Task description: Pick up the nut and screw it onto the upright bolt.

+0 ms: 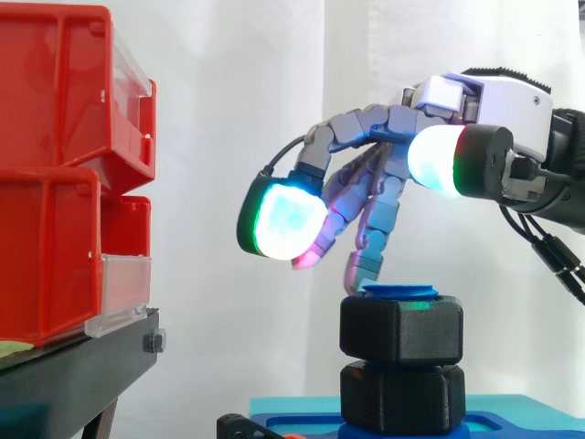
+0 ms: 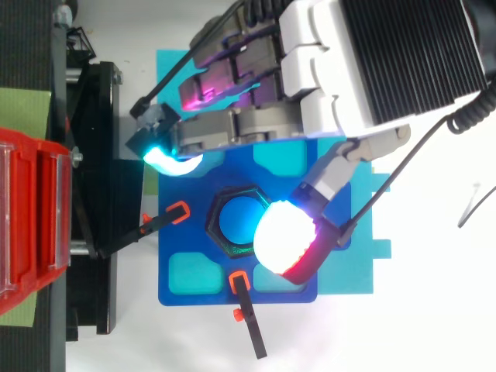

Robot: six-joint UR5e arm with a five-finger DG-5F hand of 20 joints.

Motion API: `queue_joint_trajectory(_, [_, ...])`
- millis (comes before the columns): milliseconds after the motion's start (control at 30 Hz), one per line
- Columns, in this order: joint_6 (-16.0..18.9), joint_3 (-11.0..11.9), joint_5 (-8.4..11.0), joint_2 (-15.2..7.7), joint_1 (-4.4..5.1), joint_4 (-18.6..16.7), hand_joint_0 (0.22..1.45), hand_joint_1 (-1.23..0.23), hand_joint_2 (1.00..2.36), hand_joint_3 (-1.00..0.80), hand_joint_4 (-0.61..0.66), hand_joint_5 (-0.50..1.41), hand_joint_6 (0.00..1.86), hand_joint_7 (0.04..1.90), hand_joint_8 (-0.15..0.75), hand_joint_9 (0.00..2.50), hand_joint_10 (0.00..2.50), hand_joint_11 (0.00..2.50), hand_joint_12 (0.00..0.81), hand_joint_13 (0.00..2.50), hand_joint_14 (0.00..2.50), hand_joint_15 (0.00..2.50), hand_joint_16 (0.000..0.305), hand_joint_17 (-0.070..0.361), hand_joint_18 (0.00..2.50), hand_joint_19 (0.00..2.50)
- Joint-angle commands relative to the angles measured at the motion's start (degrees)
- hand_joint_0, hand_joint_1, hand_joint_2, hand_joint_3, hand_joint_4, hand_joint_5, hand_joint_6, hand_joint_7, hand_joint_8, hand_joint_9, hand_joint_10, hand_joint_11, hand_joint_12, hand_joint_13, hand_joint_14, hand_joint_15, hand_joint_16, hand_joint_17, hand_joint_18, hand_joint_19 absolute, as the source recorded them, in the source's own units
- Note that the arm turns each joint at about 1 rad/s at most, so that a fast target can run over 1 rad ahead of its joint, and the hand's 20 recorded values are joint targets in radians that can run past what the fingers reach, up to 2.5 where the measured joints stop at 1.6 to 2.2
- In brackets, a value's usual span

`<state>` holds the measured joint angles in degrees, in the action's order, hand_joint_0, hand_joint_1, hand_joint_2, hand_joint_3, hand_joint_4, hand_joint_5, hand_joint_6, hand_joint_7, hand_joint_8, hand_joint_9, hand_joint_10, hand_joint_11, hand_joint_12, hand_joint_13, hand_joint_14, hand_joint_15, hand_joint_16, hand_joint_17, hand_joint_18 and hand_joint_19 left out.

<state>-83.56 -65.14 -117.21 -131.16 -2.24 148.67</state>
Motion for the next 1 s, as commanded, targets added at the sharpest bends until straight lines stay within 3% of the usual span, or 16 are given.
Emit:
queue_joint_trajectory(0, [-0.1, 0.0, 1.11, 0.0, 0.75, 0.1, 0.49, -0.14, 1.00, -0.50, 0.18, -0.07, 0.50, 0.70, 0.194, 1.28, 0.00, 0.00, 0.135, 0.88, 0.00, 0.00, 0.023, 0.053, 0.70, 0.34])
queue_joint_trajectory(133, [-0.2, 0.0, 2.78, -0.1, 2.24, 1.2, 0.48, -0.13, 1.00, -0.50, 0.18, -0.08, 0.50, 0.66, 0.182, 1.21, 0.00, 0.00, 0.134, 0.77, 0.00, 0.00, 0.024, 0.054, 0.58, 0.26])
queue_joint_trajectory(267, [-0.4, -0.1, 3.83, -0.1, 3.12, 2.3, 0.48, -0.12, 1.00, -0.50, 0.18, -0.08, 0.50, 0.64, 0.167, 1.10, 0.00, 0.00, 0.151, 0.63, 0.00, 0.00, 0.022, 0.050, 0.41, 0.13])
queue_joint_trajectory(400, [-0.6, -0.8, 4.54, -0.1, 3.47, 3.3, 0.44, -0.11, 1.00, -0.50, 0.15, -0.10, 0.50, 0.62, 0.132, 0.81, 0.00, 0.00, 0.206, 0.35, 0.00, 0.00, 0.029, 0.064, 0.01, 0.00])
queue_joint_trajectory(567, [-0.6, -2.1, 4.62, -0.1, 3.56, 3.3, 0.42, -0.09, 1.00, -0.50, 0.13, -0.12, 0.50, 0.60, 0.145, 0.49, 0.00, 0.00, 0.270, 0.11, 0.00, 0.00, 0.036, 0.080, 0.00, 0.00])
queue_joint_trajectory(800, [-0.6, -2.4, 4.45, -0.1, 3.47, 4.0, 0.41, -0.07, 1.00, -0.50, 0.14, -0.11, 0.50, 0.64, 0.148, 0.35, 0.00, 0.00, 0.283, 0.03, 0.00, 0.00, 0.037, 0.084, 0.00, 0.00])
queue_joint_trajectory(967, [-0.6, -2.4, 4.36, 0.0, 3.30, 4.3, 0.42, -0.06, 1.00, -0.50, 0.17, -0.08, 0.50, 0.80, 0.156, 0.34, 0.00, 0.00, 0.283, 0.07, 0.00, 0.00, 0.036, 0.081, 0.00, 0.00])
